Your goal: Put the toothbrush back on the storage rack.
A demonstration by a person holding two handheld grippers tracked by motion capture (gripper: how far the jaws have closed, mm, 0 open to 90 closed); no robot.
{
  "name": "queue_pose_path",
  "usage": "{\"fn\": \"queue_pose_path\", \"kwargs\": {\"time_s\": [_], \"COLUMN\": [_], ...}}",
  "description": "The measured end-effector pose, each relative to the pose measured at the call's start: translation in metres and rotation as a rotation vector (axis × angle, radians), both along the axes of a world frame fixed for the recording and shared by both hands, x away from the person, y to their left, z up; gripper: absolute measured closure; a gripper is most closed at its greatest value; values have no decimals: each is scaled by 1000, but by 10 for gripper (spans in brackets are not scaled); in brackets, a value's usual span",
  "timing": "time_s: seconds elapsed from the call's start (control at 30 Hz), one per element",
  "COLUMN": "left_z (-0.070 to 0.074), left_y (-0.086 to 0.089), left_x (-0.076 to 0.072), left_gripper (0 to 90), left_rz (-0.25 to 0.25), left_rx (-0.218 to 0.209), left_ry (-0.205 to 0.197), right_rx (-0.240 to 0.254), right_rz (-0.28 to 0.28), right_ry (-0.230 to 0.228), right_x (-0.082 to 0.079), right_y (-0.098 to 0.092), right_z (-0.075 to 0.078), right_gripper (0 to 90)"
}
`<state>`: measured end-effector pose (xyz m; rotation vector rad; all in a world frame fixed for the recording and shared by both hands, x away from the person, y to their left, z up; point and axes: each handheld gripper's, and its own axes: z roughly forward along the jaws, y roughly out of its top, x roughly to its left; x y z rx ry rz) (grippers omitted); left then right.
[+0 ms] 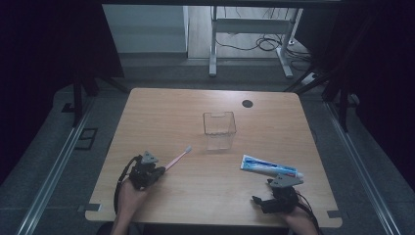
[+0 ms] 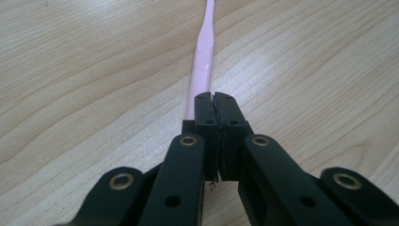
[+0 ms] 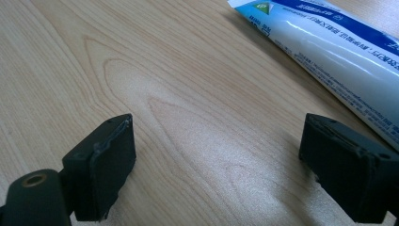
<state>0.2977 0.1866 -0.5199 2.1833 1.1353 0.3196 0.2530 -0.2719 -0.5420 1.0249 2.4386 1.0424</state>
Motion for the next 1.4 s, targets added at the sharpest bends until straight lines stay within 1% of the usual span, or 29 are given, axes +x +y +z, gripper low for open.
{"fn": "queue_pose_path", "kwargs": {"time_s": [0.17, 0.37, 0.47, 0.57, 0.67, 0.83, 0.87, 0.9, 0.93, 0.97, 1.03, 1.07, 1.2, 1.27, 1.4], "left_z": [3, 7, 9, 9, 10, 12, 12, 13, 13, 14, 15, 16, 17, 17, 16], "left_y": [-1, 3, 5, 7, 8, 11, 11, 12, 12, 12, 12, 12, 8, 5, -3], "left_x": [1, 1, 1, 1, 4, 9, 9, 12, 12, 15, 17, 19, 24, 27, 34], "left_gripper": [850, 782, 741, 695, 671, 671, 674, 677, 682, 684, 686, 686, 686, 686, 686], "left_rz": [-5, -4, 0, 7, 4, -8, -8, -10, -10, -15, -16, -26, -37, -42, -64], "left_rx": [-1, -7, 4, 9, 31, 47, 47, 53, 53, 56, 66, 72, 87, 101, 134], "left_ry": [-2, -2, -6, 1, 9, 48, 48, 64, 64, 83, 99, 109, 141, 150, 183], "right_rx": [0, 0, 0, 0, -1, 0, 0, 0, 0, 0, 0, -1, 0, 0, 0], "right_rz": [0, 0, 0, 0, 0, 0, 0, 0, 0, 0, 0, 0, 0, 0, 0], "right_ry": [0, 0, 0, 0, 0, 0, -1, -1, -1, 0, 0, -1, -1, -1, -1], "right_x": [0, 0, 0, 0, 0, 0, 0, 0, 0, 0, 0, 0, 0, 0, 0], "right_y": [0, 0, 0, 0, 0, 0, 0, 0, 0, 0, 0, 0, 0, 0, 0], "right_z": [0, 0, 0, 0, 0, 0, 0, 0, 0, 0, 0, 0, 0, 0, 0], "right_gripper": [109, 109, 109, 109, 109, 109, 109, 109, 109, 109, 109, 109, 109, 109, 109]}}
